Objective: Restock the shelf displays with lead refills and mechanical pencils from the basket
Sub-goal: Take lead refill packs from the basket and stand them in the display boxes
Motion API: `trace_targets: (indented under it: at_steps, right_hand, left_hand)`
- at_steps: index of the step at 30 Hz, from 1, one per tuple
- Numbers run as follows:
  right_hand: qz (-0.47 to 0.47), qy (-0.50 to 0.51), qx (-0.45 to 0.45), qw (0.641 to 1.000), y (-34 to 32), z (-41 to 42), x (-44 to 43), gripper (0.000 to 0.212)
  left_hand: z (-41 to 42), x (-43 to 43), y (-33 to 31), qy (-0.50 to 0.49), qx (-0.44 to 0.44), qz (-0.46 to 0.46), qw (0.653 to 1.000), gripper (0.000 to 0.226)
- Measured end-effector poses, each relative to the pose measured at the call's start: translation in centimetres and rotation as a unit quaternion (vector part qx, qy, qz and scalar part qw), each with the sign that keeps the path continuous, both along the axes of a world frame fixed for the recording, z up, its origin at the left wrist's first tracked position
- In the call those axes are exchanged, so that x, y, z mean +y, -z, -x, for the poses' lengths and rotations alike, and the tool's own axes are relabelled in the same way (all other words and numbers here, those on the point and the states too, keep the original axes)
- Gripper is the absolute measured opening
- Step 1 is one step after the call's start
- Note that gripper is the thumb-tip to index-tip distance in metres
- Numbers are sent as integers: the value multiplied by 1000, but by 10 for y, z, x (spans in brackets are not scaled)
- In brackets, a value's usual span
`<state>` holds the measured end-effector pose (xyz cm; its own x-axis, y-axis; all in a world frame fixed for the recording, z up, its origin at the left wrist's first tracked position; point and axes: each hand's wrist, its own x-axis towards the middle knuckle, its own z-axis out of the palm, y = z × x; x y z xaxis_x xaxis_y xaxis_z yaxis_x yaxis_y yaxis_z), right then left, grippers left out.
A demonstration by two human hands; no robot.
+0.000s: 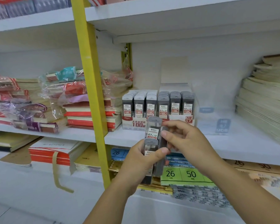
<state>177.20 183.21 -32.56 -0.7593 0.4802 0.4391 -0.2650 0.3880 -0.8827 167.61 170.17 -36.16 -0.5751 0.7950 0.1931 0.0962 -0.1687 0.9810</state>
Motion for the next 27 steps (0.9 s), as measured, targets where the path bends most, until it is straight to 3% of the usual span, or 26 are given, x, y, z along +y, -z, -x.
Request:
trace_targets:
  at_steps: [10, 16, 22, 27]
  right_hand:
    - [-15, 5, 0, 1000, -4, -17, 17, 21]
    - [37, 22, 11, 999, -2, -11, 16, 19]
    - [-7, 46, 31, 998, -1, -8, 5, 33]
    - [-53, 135, 128, 981, -49, -7, 28, 32]
  left_hand:
    - [1, -2, 7, -22, -60, 2, 998, 32]
    - [4, -2, 5, -68, -64, -14, 996, 32]
    - [2, -2, 2, -82, -40, -27, 996, 13]
    - [18, 1, -7, -98, -92, -78, 988, 21]
